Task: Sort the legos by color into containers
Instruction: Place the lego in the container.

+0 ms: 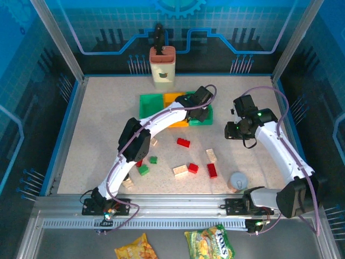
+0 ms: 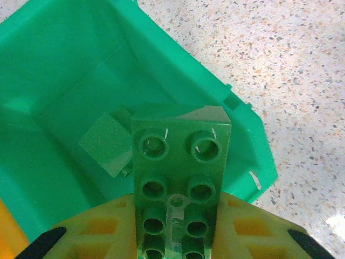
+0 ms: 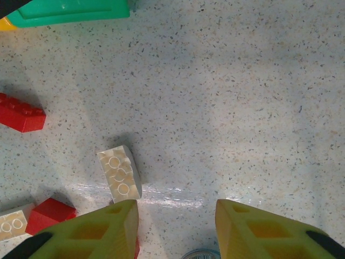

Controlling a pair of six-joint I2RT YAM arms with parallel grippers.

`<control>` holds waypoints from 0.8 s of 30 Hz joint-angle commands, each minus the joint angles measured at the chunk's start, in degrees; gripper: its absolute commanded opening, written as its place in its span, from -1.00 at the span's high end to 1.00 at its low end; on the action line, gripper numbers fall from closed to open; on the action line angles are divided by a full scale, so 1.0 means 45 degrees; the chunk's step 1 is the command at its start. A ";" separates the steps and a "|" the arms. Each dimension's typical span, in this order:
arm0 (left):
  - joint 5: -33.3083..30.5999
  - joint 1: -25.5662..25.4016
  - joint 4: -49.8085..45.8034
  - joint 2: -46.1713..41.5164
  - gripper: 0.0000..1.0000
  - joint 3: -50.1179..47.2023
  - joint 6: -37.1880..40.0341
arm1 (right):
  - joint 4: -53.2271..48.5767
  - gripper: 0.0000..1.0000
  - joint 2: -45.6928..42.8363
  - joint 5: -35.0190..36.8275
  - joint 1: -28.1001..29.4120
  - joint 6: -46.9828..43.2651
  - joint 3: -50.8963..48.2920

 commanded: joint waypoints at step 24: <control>-0.0161 0.0134 -0.0097 -0.0093 0.21 0.0735 0.0125 | -0.0512 0.13 -0.0539 0.0040 -0.0241 0.0049 0.0150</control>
